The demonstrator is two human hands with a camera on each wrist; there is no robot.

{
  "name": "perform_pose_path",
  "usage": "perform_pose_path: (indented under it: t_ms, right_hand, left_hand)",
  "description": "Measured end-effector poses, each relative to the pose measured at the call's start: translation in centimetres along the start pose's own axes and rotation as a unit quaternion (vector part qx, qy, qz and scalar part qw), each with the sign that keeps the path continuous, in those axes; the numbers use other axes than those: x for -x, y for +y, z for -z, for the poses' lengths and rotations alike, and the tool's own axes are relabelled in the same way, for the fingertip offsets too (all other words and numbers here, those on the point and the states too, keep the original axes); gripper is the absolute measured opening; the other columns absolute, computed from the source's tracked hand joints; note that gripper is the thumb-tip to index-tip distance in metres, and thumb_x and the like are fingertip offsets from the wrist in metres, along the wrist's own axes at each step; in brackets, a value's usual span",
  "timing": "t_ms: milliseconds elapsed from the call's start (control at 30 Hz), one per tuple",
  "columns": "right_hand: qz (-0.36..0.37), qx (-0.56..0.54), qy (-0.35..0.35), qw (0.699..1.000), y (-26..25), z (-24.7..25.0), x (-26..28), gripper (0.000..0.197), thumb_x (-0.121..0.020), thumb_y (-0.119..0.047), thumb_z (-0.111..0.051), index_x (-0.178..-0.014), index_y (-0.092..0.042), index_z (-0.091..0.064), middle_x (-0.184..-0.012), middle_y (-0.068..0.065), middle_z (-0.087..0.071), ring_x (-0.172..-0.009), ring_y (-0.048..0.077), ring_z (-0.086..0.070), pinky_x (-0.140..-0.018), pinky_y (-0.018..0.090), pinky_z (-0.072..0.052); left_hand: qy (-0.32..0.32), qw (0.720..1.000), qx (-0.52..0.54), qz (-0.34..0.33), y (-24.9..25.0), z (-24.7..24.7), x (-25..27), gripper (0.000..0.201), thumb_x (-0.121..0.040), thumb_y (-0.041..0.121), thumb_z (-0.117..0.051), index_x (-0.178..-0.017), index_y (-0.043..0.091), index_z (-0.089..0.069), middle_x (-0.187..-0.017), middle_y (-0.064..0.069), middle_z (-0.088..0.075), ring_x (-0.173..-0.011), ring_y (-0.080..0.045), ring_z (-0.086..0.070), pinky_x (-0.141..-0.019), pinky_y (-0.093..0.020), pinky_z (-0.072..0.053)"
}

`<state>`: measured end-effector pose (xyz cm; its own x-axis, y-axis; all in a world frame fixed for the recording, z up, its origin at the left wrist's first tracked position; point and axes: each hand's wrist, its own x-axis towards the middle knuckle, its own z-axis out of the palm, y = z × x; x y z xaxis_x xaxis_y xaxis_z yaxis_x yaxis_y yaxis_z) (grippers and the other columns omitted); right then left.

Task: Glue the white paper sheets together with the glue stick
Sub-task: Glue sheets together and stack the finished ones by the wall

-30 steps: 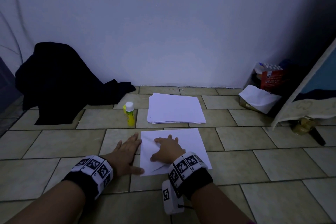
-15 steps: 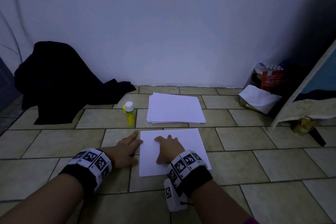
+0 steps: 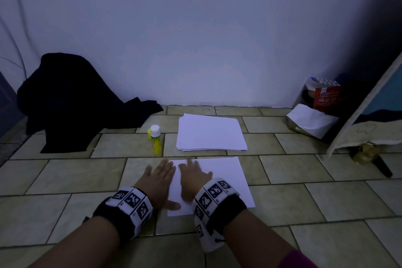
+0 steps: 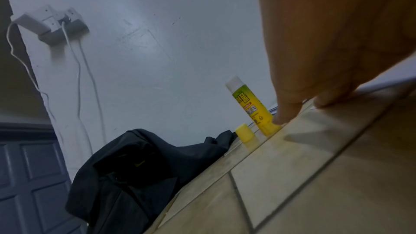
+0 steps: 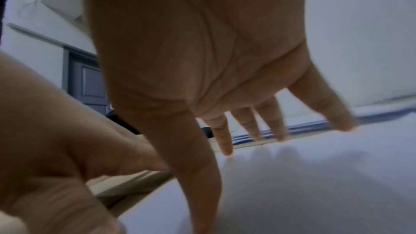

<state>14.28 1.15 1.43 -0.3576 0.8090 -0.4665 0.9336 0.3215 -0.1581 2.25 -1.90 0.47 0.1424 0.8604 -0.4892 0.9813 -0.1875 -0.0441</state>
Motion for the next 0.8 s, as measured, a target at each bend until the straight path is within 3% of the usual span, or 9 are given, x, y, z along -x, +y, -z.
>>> perform_pose_path:
  t_ms: [67,133,267,467,533,600,633,733,800]
  right_hand:
    - [0.065,-0.024,-0.028,0.997,0.1,-0.1,-0.5,0.090,-0.090,-0.023,-0.061,-0.153,-0.024,0.004,-0.160,-0.004,0.005,-0.147,0.018,0.001,-0.113,0.060,-0.011]
    - [0.076,-0.003,-0.043,0.996,1.3,-0.1,-0.7,0.095,-0.089,-0.036,-0.062,-0.152,-0.023,0.008,-0.160,-0.004,0.007,-0.147,0.015,0.003,-0.114,0.060,-0.004]
    - [0.019,0.035,-0.076,0.996,6.7,1.1,-0.5,0.111,-0.081,-0.054,-0.066,-0.151,-0.019,0.013,-0.159,-0.002,0.017,-0.147,0.015,0.009,-0.114,0.060,0.003]
    - [-0.054,0.021,-0.062,0.996,12.3,1.9,0.5,0.124,-0.075,-0.057,-0.070,-0.150,-0.011,0.017,-0.159,0.001,0.016,-0.147,0.019,0.008,-0.117,0.056,-0.007]
    - [-0.061,-0.013,-0.048,0.997,12.2,2.0,0.5,0.126,-0.070,-0.053,-0.077,-0.151,-0.009,0.009,-0.160,0.006,0.004,-0.148,0.023,-0.005,-0.116,0.052,-0.016]
    - [-0.084,-0.049,-0.008,0.995,11.5,2.0,0.6,0.122,-0.059,-0.049,-0.086,-0.148,-0.010,-0.013,-0.154,0.010,-0.022,-0.139,0.028,-0.029,-0.110,0.047,-0.033]
    - [-0.100,-0.041,0.014,0.994,11.0,2.1,0.8,0.116,-0.056,-0.048,-0.088,-0.143,-0.009,-0.022,-0.148,0.012,-0.029,-0.135,0.029,-0.035,-0.107,0.045,-0.037]
    - [-0.127,0.024,0.023,0.991,9.7,2.2,1.4,0.099,-0.060,-0.043,-0.087,-0.137,-0.010,-0.032,-0.146,0.018,-0.021,-0.135,0.035,-0.027,-0.104,0.047,-0.039]
    - [-0.114,0.027,0.016,0.993,8.7,2.1,1.5,0.078,-0.073,-0.030,-0.080,-0.134,-0.012,-0.036,-0.140,0.018,-0.024,-0.129,0.036,-0.032,-0.100,0.046,-0.043]
  left_hand:
    - [-0.006,1.000,-0.001,-0.003,0.0,0.0,-0.1,0.110,-0.085,0.068,-0.048,-0.151,0.004,0.013,-0.159,-0.010,0.019,-0.147,-0.022,0.019,-0.119,-0.048,0.003]
    - [-0.012,1.000,0.004,-0.006,0.0,0.1,-0.1,0.111,-0.085,0.068,-0.048,-0.151,0.004,0.014,-0.159,-0.011,0.020,-0.147,-0.022,0.020,-0.119,-0.047,0.003]
    - [-0.021,0.999,0.024,-0.006,-0.1,-0.1,-0.1,0.110,-0.086,0.065,-0.050,-0.151,0.006,0.016,-0.159,-0.009,0.022,-0.146,-0.020,0.021,-0.119,-0.046,0.006]
    - [-0.019,1.000,0.020,-0.010,-0.4,-0.1,-0.1,0.112,-0.084,0.067,-0.052,-0.151,0.008,0.016,-0.159,-0.007,0.022,-0.146,-0.019,0.020,-0.119,-0.047,0.005]
    - [-0.016,1.000,0.014,-0.013,-0.6,0.0,0.1,0.114,-0.082,0.068,-0.053,-0.152,0.010,0.015,-0.159,-0.006,0.021,-0.147,-0.019,0.018,-0.119,-0.048,0.005]
    - [-0.003,1.000,0.008,-0.010,-0.7,0.4,0.5,0.108,-0.083,0.071,-0.048,-0.154,0.011,0.007,-0.162,-0.005,0.012,-0.149,-0.020,0.009,-0.118,-0.050,0.002]
    - [0.013,1.000,0.002,-0.006,-0.6,0.7,0.7,0.102,-0.084,0.072,-0.045,-0.154,0.011,-0.003,-0.162,-0.006,0.001,-0.149,-0.021,0.000,-0.118,-0.050,0.000]
    - [0.085,0.996,-0.036,0.011,0.2,1.8,1.1,0.078,-0.087,0.071,-0.041,-0.139,0.013,-0.038,-0.143,-0.008,-0.039,-0.133,-0.024,-0.033,-0.114,-0.047,-0.018]
    - [0.107,0.994,-0.036,0.005,1.2,2.3,1.2,0.062,-0.092,0.058,-0.046,-0.134,0.013,-0.043,-0.138,-0.007,-0.042,-0.127,-0.024,-0.038,-0.107,-0.041,-0.029]
